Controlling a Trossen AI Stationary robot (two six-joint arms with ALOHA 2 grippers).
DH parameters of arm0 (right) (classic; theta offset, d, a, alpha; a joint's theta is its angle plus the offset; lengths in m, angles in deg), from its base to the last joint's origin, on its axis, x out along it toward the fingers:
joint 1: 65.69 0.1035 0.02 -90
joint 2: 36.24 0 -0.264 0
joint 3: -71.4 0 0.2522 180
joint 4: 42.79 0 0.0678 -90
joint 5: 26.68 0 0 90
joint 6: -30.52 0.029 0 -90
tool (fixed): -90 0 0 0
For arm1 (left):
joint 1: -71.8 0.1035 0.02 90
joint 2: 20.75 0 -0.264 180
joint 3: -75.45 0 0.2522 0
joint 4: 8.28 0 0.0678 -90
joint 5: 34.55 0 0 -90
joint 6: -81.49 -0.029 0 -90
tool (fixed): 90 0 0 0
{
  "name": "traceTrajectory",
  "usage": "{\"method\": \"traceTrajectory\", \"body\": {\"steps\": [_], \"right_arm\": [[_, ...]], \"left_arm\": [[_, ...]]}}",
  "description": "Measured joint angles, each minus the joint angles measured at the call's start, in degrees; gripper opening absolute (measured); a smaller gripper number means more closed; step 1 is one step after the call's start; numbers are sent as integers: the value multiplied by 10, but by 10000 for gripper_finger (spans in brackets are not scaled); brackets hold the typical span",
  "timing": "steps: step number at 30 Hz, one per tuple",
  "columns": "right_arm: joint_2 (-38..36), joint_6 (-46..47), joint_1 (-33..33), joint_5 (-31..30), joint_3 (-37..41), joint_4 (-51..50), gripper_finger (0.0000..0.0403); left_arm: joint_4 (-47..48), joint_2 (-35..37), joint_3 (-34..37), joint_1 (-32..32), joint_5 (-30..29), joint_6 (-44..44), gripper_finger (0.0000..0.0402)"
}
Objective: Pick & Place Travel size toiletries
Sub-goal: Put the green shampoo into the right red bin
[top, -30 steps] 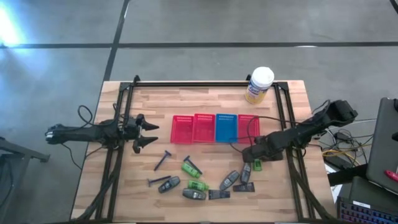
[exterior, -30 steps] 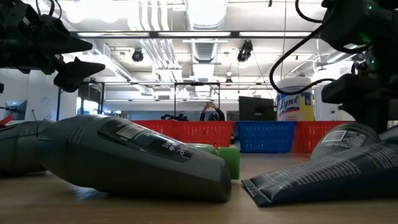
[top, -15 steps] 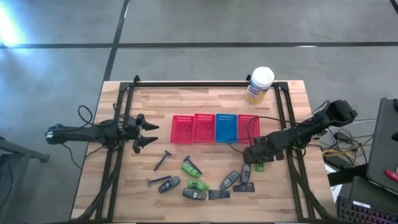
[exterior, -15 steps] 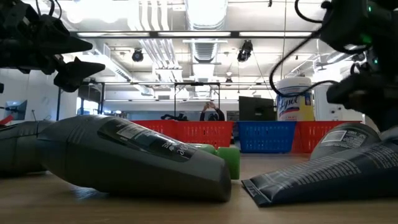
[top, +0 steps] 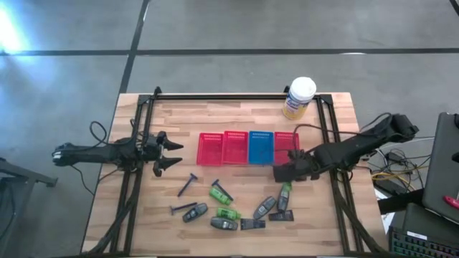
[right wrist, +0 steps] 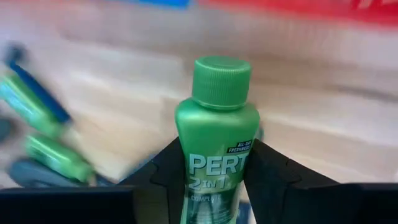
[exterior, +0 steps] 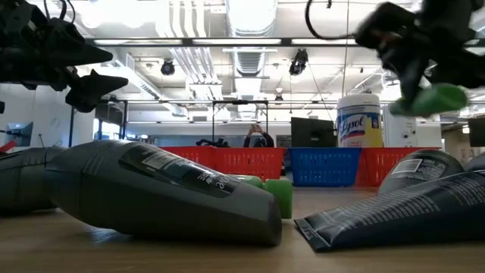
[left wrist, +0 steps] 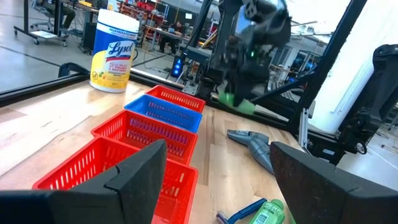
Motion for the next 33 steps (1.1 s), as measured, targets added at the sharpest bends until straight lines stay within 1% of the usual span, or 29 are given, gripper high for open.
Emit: {"method": "traceTrajectory", "body": {"steps": [3,6,9,13,15,17,20,26,33], "right_arm": [[0,-21,-26,-48,-44,-61,120],[0,-57,-80,-58,-67,-95,126],[0,-129,-158,-31,-63,-91,132],[3,-235,-267,18,-30,-78,131],[3,-275,-308,34,-15,-60,130],[3,-299,-333,44,-4,-50,134],[3,-319,-343,48,8,-49,153],[3,-323,-340,54,19,-47,212],[3,-326,-325,32,5,-47,275]], "left_arm": [[0,0,0,0,0,0,291],[0,0,0,0,0,0,291],[0,0,0,0,0,0,291],[0,0,0,0,0,0,291],[0,0,0,0,0,0,291],[0,0,0,0,0,0,291],[0,0,0,0,0,0,291],[0,0,0,0,0,0,291],[0,0,0,0,0,0,291]]}}
